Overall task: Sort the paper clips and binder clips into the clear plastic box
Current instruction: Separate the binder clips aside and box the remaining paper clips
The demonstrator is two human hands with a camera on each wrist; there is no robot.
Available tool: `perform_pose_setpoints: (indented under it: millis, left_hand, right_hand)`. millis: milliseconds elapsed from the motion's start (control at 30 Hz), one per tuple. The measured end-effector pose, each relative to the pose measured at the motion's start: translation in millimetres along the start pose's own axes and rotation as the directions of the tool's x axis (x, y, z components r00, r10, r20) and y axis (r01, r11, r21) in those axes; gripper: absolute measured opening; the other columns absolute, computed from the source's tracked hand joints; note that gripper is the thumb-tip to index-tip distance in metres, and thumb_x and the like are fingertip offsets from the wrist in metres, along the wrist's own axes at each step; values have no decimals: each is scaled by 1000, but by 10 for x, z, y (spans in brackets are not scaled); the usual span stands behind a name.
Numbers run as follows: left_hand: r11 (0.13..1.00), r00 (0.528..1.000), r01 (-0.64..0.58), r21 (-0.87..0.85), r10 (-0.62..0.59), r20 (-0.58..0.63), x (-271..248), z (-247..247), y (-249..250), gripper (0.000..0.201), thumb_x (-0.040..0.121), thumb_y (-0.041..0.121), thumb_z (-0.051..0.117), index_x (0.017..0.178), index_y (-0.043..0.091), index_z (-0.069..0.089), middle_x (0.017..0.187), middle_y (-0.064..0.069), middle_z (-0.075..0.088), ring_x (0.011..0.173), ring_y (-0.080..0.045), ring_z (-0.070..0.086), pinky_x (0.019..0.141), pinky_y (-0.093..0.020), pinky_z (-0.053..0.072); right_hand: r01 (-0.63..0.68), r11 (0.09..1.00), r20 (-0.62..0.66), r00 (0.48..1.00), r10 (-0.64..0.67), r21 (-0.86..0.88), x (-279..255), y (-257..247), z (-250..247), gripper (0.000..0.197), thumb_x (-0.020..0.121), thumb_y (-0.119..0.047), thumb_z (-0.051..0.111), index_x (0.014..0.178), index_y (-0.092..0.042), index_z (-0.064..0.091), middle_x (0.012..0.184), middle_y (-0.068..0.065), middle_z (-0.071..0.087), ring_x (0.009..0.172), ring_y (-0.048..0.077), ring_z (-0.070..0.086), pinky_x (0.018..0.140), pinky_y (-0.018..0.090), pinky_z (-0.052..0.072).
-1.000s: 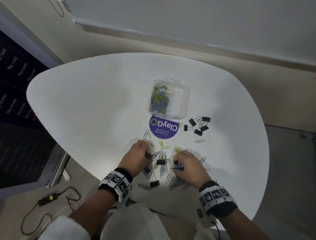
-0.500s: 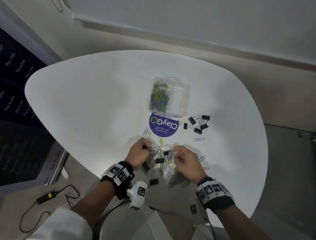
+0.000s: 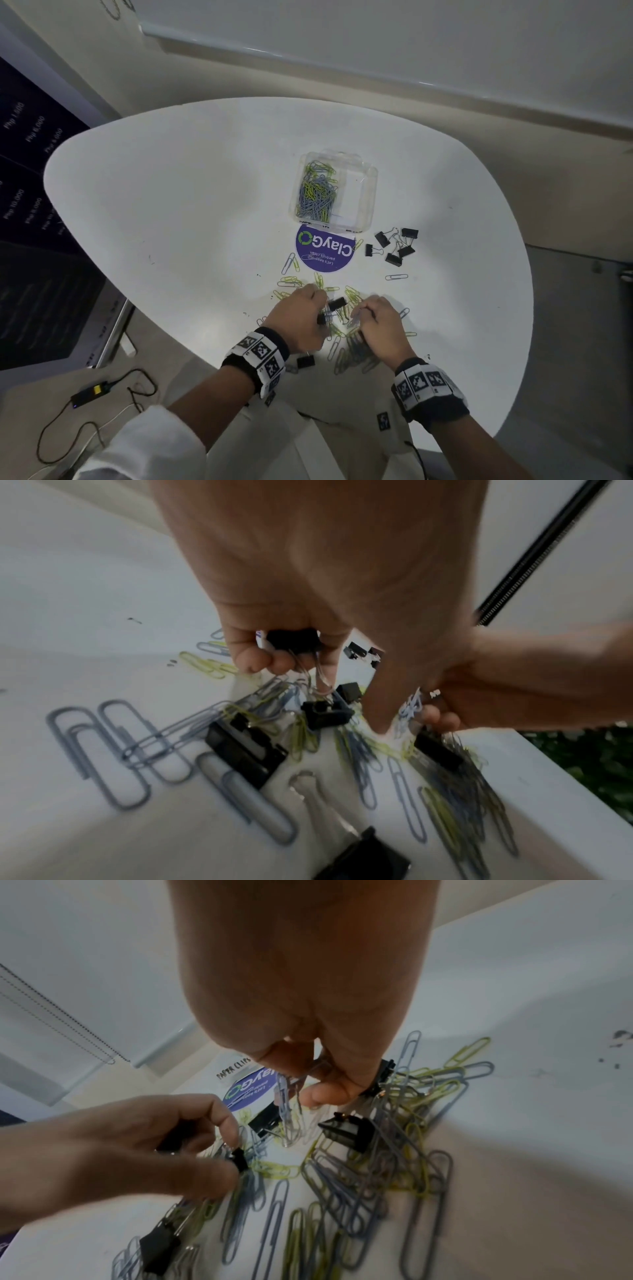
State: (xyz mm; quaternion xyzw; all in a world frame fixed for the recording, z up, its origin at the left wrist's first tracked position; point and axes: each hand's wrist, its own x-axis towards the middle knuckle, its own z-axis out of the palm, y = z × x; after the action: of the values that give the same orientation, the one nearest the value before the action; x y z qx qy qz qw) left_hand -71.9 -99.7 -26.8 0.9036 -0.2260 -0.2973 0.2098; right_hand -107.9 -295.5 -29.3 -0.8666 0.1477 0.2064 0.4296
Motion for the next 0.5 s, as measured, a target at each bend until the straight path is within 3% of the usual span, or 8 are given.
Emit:
perform_pose_setpoints:
  millis: [133, 233, 367, 500]
  left_hand:
    - [996, 999, -28, 80, 30, -23, 18, 61, -27, 36, 80, 24, 67, 108, 9, 50, 116, -9, 50, 100, -26, 50, 79, -34, 45]
    - [998, 998, -60, 27, 61, -36, 2, 53, -51, 27, 85, 23, 64, 105, 10, 51, 112, -7, 50, 99, -24, 49, 82, -32, 44]
    - [966, 993, -41, -253, 12, -116, -44, -57, -49, 18, 91, 35, 57, 95, 19, 51, 94, 5, 48, 82, -12, 48, 73, -29, 45]
    - [864, 949, 16, -503, -172, -266, -34, -285, -100, 16, 95, 38, 50, 90, 23, 52, 84, 4, 56, 75, -12, 54, 66, -26, 45]
  right_hand:
    - [-14, 1000, -1, 1000, 14, 2, 9, 6, 9, 19, 92, -8, 49, 79, -7, 62, 90, 6, 56, 88, 10, 51, 73, 4, 33]
    - [-17, 1000, 7, 1000, 16, 10, 18, 5, 38, 20, 95, -9, 46, 79, -7, 60, 92, 5, 52, 88, 2, 47, 75, 2, 32]
    - [18, 1000, -22, 1000, -18, -3, 36, -18, 64, 24, 96, -10, 44, 75, -8, 56, 90, 5, 49, 86, 4, 44, 75, 8, 32]
    - [28, 999, -3, 1000, -28, -19, 12, -112, 34, 24, 96, -15, 41, 73, -17, 47, 77, 1, 52, 76, 16, 50, 67, 30, 39]
